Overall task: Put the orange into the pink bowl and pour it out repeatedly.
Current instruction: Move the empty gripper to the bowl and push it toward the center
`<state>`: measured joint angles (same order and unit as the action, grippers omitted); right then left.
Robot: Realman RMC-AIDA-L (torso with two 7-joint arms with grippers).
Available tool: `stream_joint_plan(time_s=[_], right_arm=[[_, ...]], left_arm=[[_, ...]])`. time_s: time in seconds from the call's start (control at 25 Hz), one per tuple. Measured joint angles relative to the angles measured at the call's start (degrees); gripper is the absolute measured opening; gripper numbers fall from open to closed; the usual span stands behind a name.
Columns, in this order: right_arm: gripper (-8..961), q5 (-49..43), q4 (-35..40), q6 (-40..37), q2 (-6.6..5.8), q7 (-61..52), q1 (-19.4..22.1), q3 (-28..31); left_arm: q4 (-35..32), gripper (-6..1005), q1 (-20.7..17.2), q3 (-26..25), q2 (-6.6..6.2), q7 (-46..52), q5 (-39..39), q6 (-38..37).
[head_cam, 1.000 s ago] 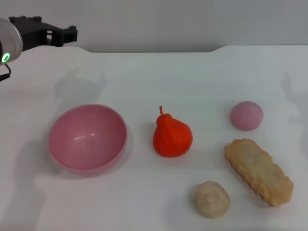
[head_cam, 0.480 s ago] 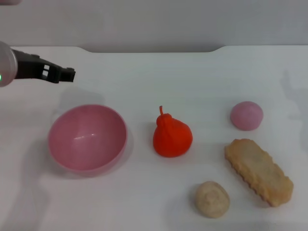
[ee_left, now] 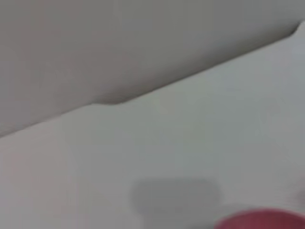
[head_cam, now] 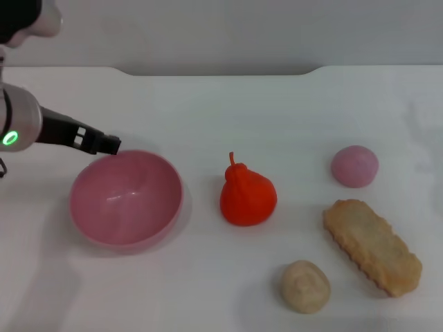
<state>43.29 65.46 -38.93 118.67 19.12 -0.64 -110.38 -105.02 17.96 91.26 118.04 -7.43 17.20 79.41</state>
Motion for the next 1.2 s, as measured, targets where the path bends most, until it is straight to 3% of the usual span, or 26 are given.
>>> stream_joint_plan(time_s=[0.48, 1.2], right_arm=[[818, -0.1, -0.1, -0.3, 0.04, 0.4, -0.2, 0.1], [817, -0.1, -0.1, -0.2, 0.08, 0.5, -0.2, -0.1]], left_arm=[[10.0, 812, 0.8, 1.9, 0.04, 2.0, -0.3, -1.3], [16.6, 803, 2.7, 4.1, 0.08, 2.6, -0.4, -4.0]])
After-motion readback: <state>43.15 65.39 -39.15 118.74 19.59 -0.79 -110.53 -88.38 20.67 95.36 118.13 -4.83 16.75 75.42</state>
